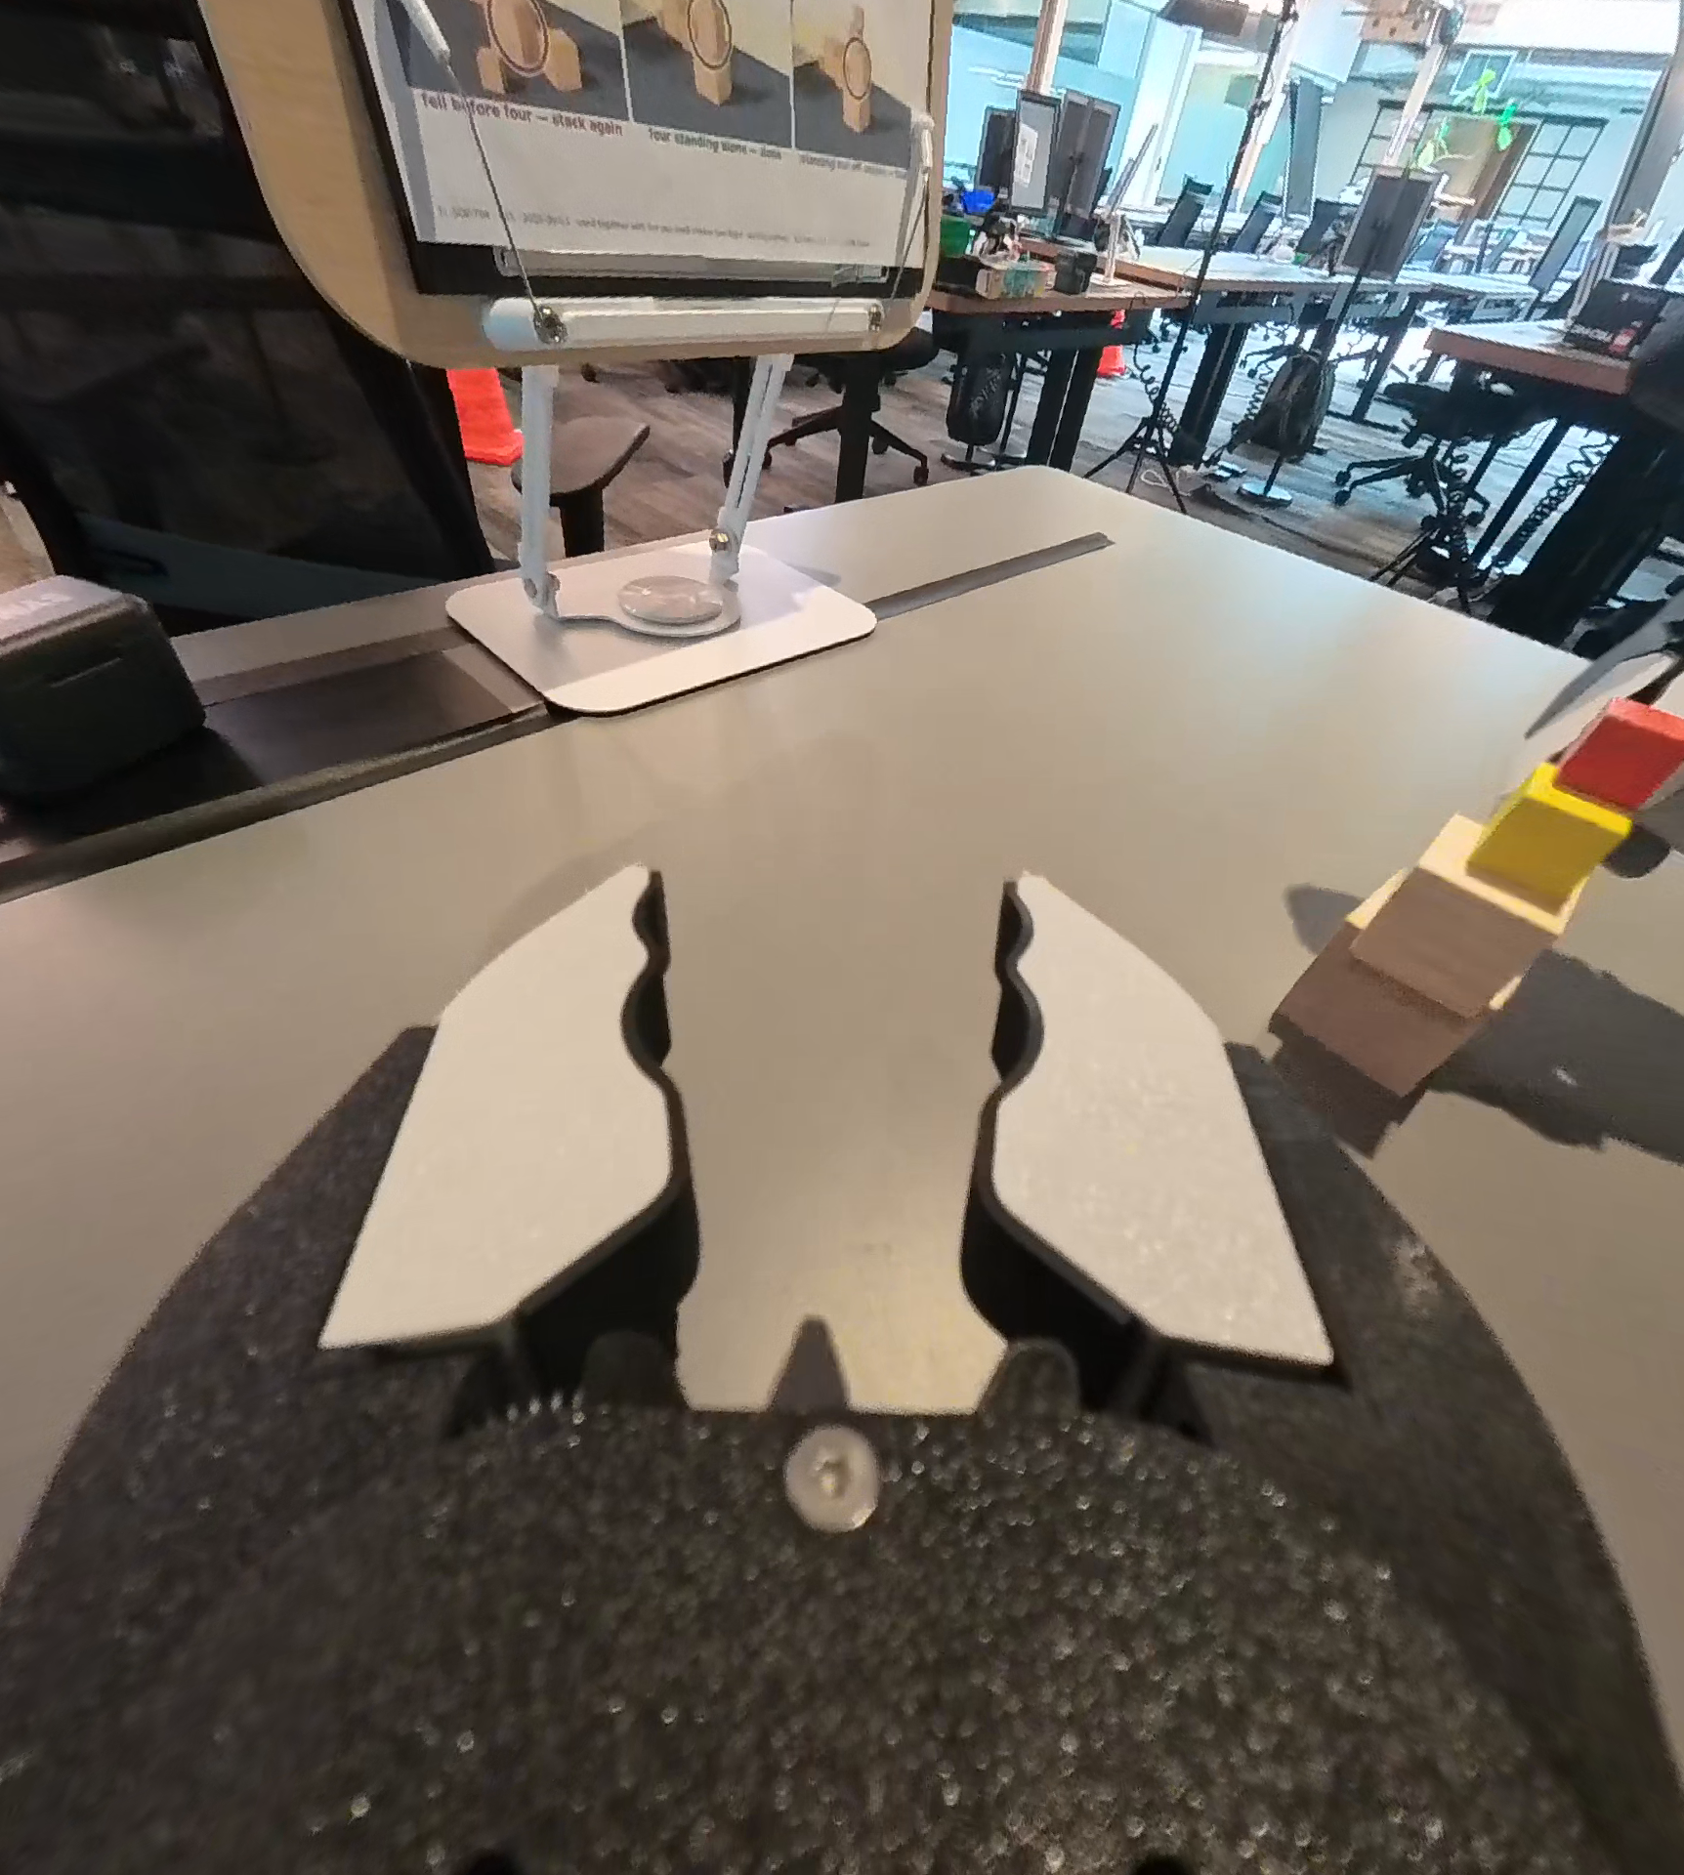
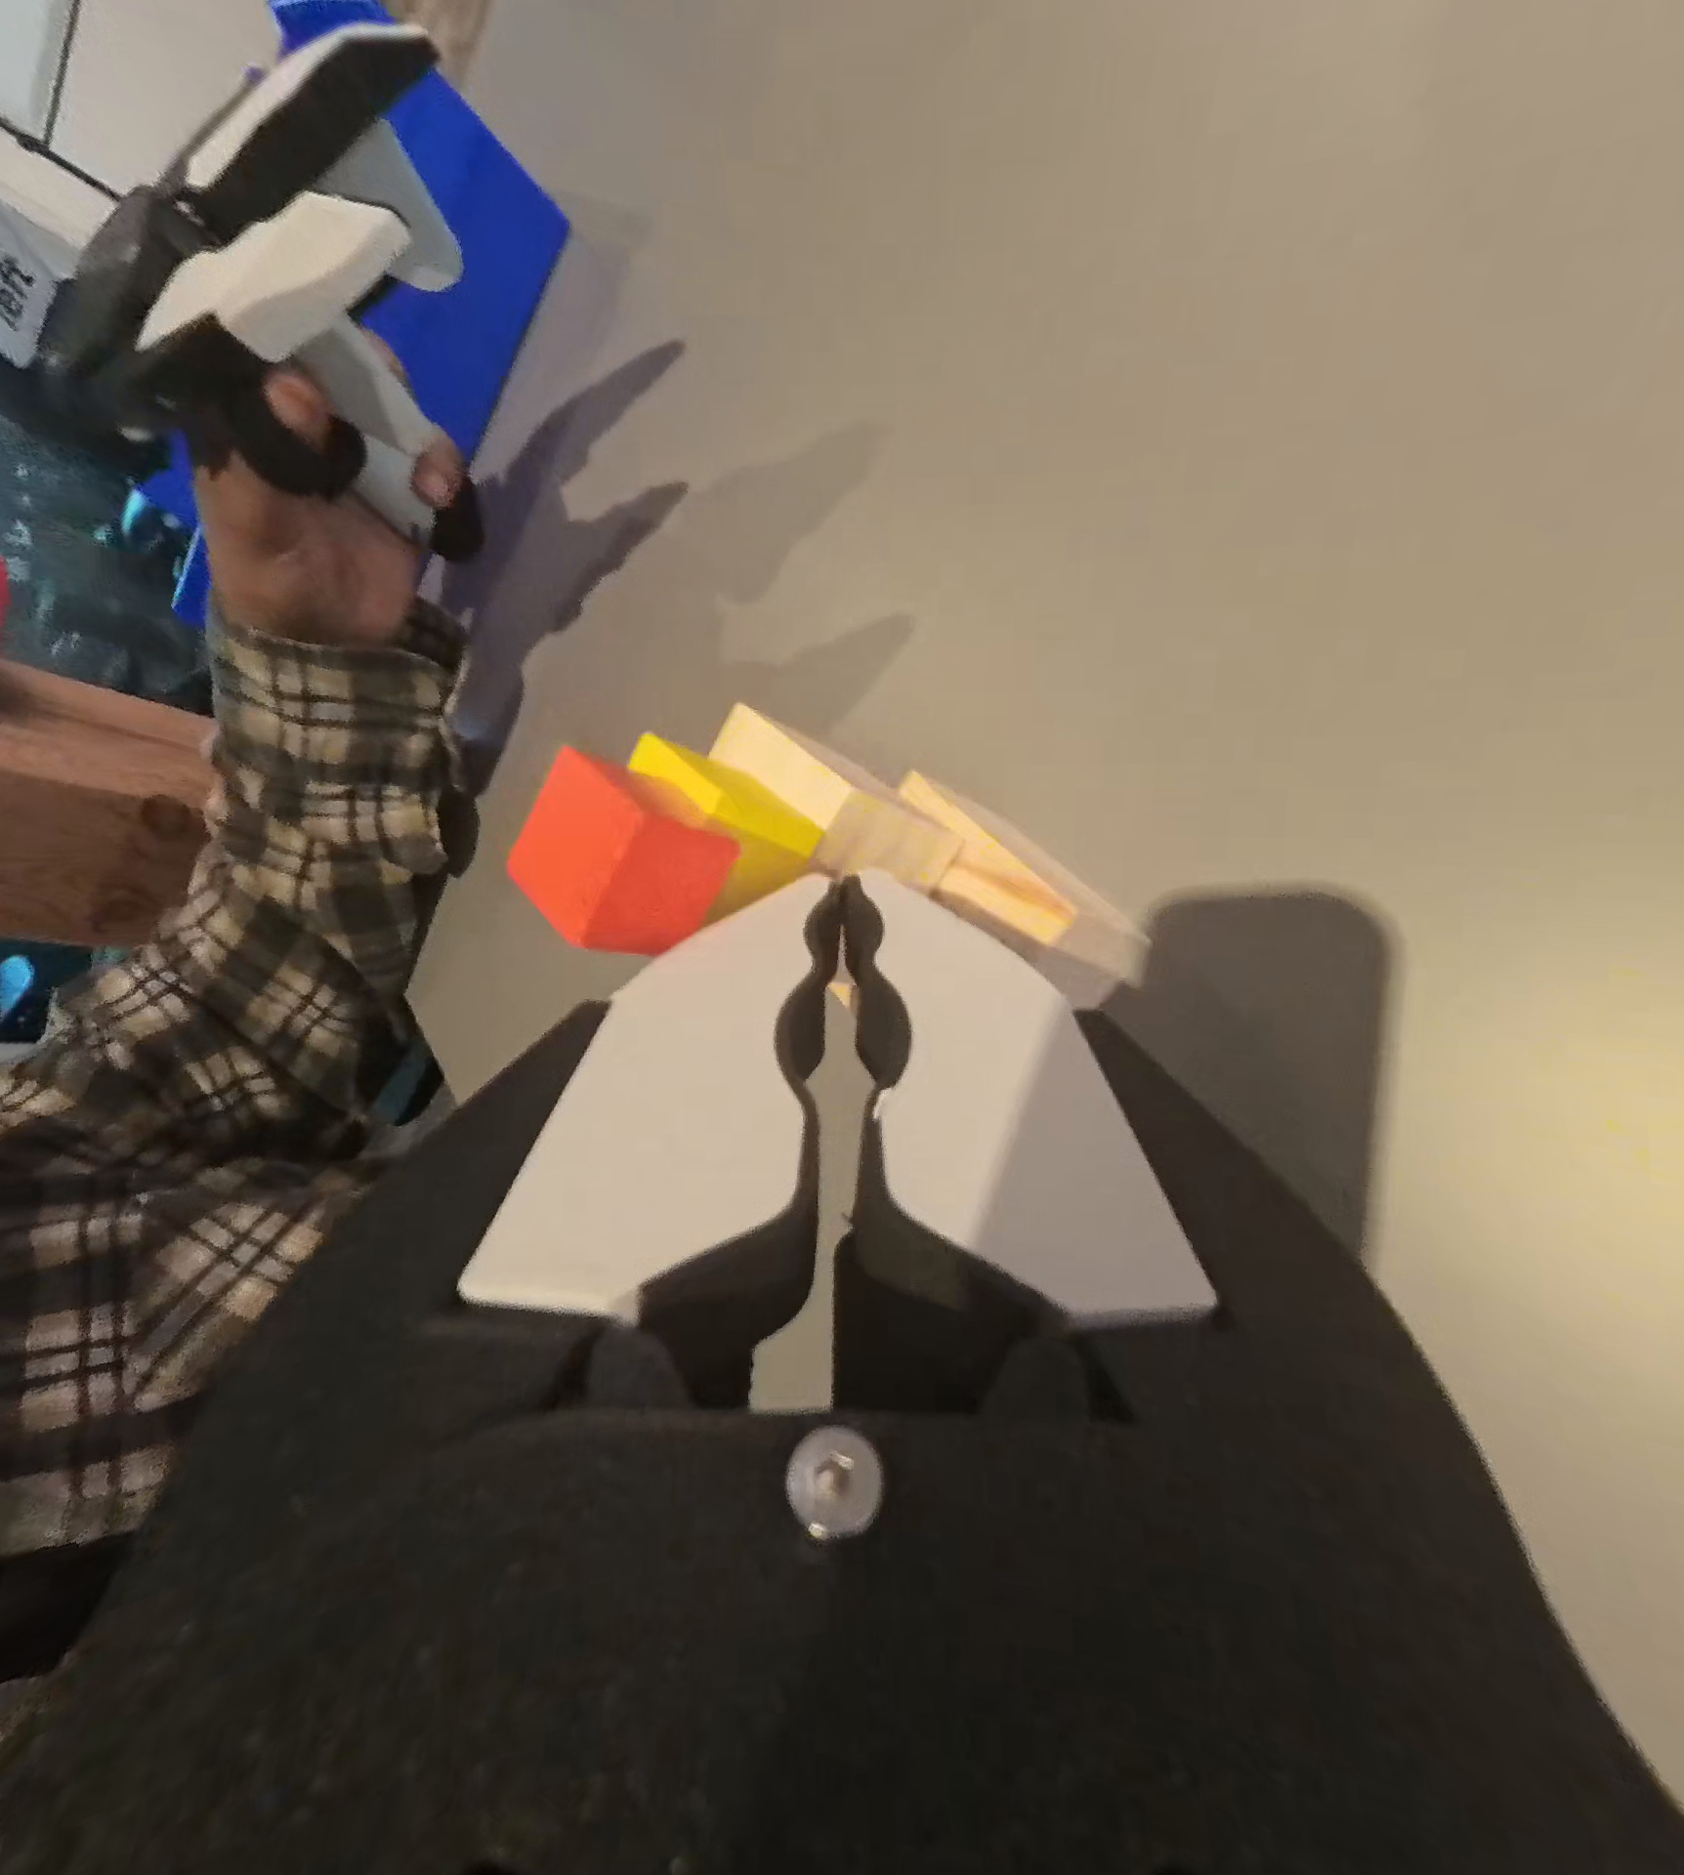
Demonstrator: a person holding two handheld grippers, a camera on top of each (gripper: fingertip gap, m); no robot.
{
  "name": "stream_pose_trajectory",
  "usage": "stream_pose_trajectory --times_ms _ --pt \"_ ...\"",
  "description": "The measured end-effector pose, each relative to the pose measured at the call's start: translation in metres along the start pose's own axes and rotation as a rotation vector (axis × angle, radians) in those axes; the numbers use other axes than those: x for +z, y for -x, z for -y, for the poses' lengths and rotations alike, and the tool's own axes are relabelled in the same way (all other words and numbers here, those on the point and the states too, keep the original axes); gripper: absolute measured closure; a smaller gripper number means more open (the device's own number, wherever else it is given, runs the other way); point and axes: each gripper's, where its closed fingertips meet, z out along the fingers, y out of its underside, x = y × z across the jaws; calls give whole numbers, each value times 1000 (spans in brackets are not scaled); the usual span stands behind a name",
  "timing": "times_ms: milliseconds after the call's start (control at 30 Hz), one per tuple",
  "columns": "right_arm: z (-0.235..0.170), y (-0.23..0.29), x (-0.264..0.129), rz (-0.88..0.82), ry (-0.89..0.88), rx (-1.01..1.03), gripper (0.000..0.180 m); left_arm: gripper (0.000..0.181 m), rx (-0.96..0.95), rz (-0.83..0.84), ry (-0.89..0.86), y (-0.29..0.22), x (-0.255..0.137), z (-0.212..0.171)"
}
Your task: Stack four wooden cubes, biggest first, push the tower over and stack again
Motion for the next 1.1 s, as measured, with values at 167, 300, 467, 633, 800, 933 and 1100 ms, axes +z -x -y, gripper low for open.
stream_pose_trajectory --times_ms 167,300,467,633,800,933,1100 --pt "8 9 12 7 20 -51 180 119 10 24 6 4 -1 -1" --pt "1 2 6 -11 45 -57 180 119 -3 32 0 8 -2 -1" --pt "6 -6 -22 -55 -28 -130 180 118 3 -6 -4 2 0 -1" --pt "8 -4 -48 -98 -92 -237 165 115 66 -83 -10 -15 5 0" --pt "0 -3 -57 -175 -108 -333 126 112 140 -139 -13 -31 8 0" --pt "-8 -3 -55 -246 -107 -425 86 112 173 -194 -17 -44 9 -1" --pt "-6 -2 -54 -300 -173 -573 34 108 195 -237 -30 -53 8 0"
